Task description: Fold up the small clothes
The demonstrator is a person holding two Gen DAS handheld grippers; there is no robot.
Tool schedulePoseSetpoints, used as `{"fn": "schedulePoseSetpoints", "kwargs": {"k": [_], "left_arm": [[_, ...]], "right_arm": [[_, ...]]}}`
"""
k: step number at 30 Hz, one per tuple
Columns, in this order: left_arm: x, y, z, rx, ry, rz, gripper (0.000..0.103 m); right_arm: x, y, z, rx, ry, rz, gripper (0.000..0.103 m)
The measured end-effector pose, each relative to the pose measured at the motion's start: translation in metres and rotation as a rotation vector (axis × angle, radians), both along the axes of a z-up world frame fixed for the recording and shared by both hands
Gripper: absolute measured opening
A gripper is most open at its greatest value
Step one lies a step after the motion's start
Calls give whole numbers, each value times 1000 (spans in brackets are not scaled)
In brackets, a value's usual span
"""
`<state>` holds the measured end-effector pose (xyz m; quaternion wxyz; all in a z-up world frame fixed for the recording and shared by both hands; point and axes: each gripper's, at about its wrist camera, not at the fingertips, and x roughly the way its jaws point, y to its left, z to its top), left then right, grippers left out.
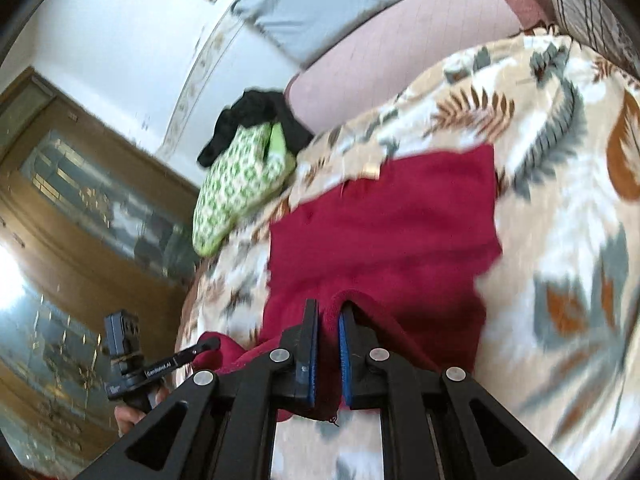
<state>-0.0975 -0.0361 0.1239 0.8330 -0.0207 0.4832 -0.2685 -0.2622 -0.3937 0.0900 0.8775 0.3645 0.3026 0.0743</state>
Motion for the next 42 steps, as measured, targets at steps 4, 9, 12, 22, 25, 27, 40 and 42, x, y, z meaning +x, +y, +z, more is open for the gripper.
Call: {"fn": "schedulePoseSetpoints", "kwargs": {"k": [4,9,12,22,25,27,40,42], "left_arm": [[53,-27,5,-3,-32,32,10],[112,-57,-7,1,-11,63,10],[149,-61,-28,-60,87,90,11],[168,-35,2,-145,-4,132,62],[162,-38,-2,-116,-11,139,62],[160,-48,-16,-69,21,112,62],[210,-86,-88,223,-1,194,63],[211,-75,-86,173,21,209,63]], "right_arm": [[41,-28,8,-15,-2,-51,8],[101,-56,-4,-14,54,-97,8],[136,-76,-35,24,139,-144,8],[110,-101,-9,-56,34,-238,51],[119,-78,-8,-232,93,-191,51],[136,-69,-18,-315,160,-174,51],[212,-81,-73,-462,331,-227,6],[212,-82,-77,-461,341,-227,6]]}}
